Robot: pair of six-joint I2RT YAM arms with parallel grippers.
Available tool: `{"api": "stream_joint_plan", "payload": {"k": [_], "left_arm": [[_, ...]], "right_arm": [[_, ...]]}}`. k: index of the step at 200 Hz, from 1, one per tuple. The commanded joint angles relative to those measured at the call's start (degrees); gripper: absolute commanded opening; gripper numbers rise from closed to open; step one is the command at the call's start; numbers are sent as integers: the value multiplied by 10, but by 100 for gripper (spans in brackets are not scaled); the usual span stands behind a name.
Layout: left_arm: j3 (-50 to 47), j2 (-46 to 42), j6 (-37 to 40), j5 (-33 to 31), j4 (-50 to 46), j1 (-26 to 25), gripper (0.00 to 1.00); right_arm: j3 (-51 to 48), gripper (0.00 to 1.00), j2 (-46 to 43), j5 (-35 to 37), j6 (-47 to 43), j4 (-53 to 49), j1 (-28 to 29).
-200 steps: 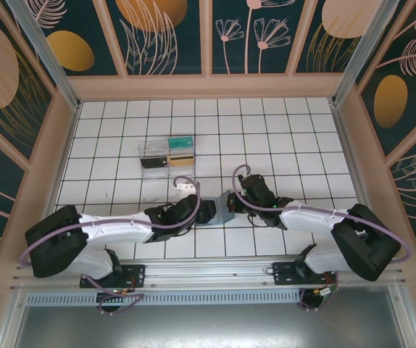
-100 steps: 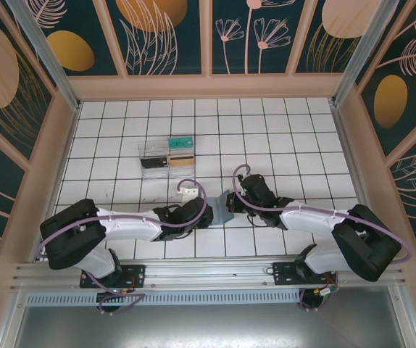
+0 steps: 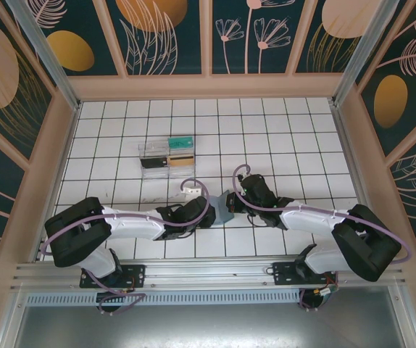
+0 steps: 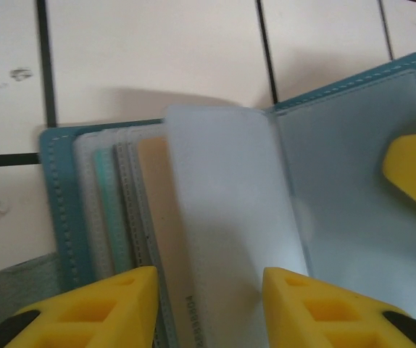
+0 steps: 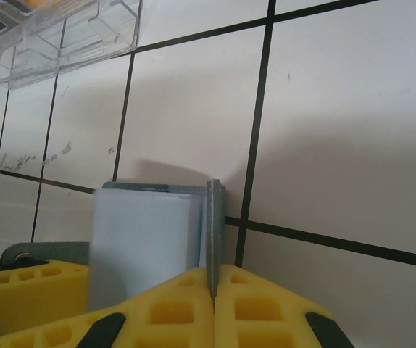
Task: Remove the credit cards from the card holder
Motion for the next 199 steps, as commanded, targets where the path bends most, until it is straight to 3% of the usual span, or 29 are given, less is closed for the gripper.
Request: {"api": "stream_joint_plan", "payload": {"k": [1,37,48,58,163,199], "left_arm": [[-2,-7,23,36,54,2,47],[-1,-8,34,47,62,2,68],[-1,-8,33,47,59,3,88],[-1,-9,33,47,59,2,98],[4,-49,56,24,15,2,99],[8,-69,62,2,-17,3,99]], "right_arm": [[-7,0,-6,-12,3,16,-2],[-7,0,-5,-13,4,17,-2],[-8,0,-5,-12,4,17,-2],[-7,0,-5,-12,4,16,-2],[-5,0,-12,10,6,-3,-6],[-3,7,-33,14,-2,-16,-20]]}}
